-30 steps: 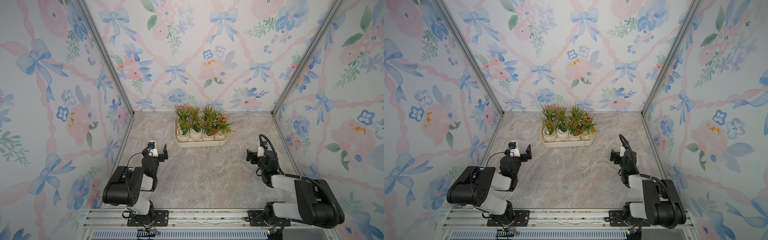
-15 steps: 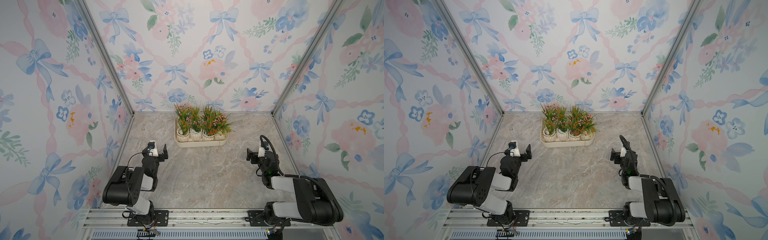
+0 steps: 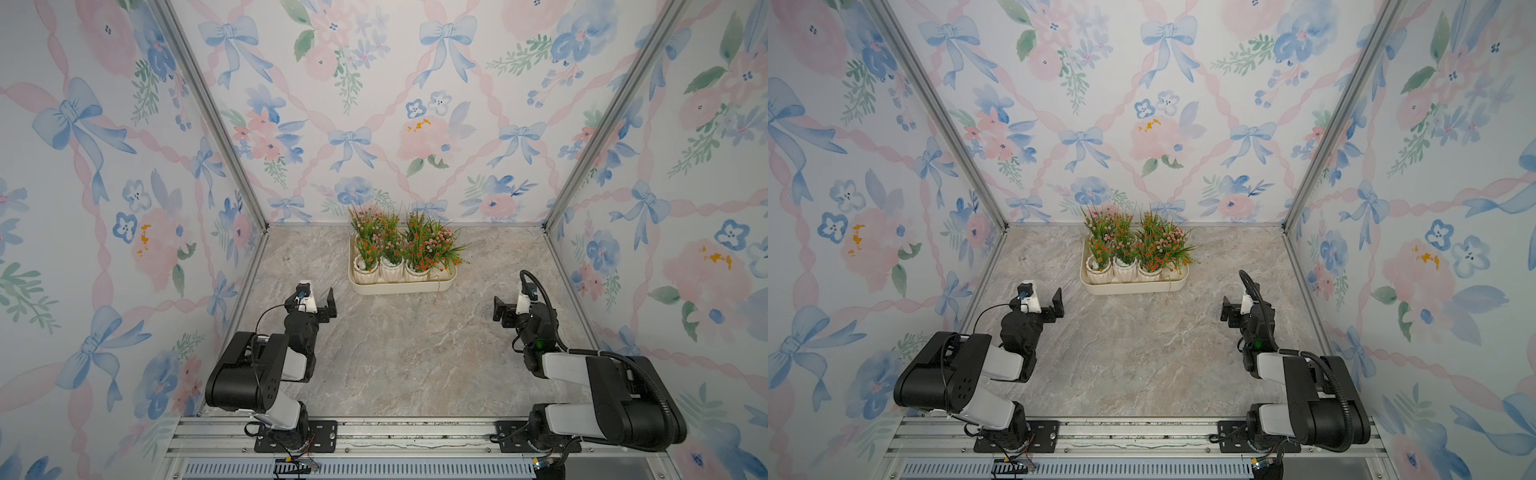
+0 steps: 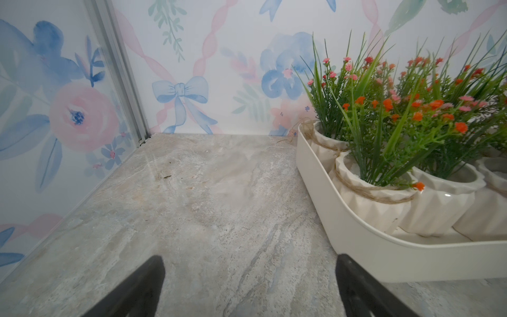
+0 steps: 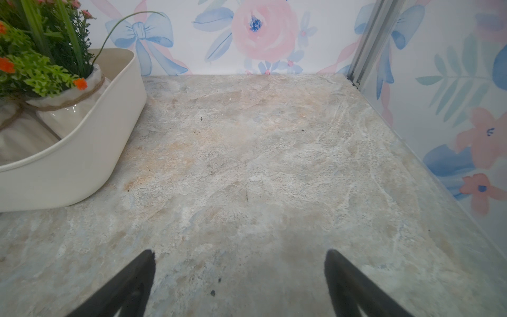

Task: Put the potted gypsophila into the storage box
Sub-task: Reset both arms

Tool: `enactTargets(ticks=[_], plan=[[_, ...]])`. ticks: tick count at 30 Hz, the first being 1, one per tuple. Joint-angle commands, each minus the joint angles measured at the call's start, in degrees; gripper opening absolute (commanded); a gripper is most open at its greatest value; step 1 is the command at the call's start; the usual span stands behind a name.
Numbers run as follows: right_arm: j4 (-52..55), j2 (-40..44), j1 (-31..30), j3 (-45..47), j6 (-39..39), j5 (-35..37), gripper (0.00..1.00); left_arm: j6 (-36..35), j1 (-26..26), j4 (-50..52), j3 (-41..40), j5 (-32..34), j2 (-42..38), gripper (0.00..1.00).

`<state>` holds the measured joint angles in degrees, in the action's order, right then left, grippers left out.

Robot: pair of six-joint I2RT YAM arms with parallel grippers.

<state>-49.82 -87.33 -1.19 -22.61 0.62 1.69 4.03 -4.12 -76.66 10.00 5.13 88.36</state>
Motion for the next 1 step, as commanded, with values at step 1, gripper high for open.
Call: enactTargets(ticks=[1], plan=[[-1.86,-1.35,0.05,0.02,0.08,-0.55,0.97,-0.83,-0.27,-0.8,0.73,0.6,0.57,0.98]])
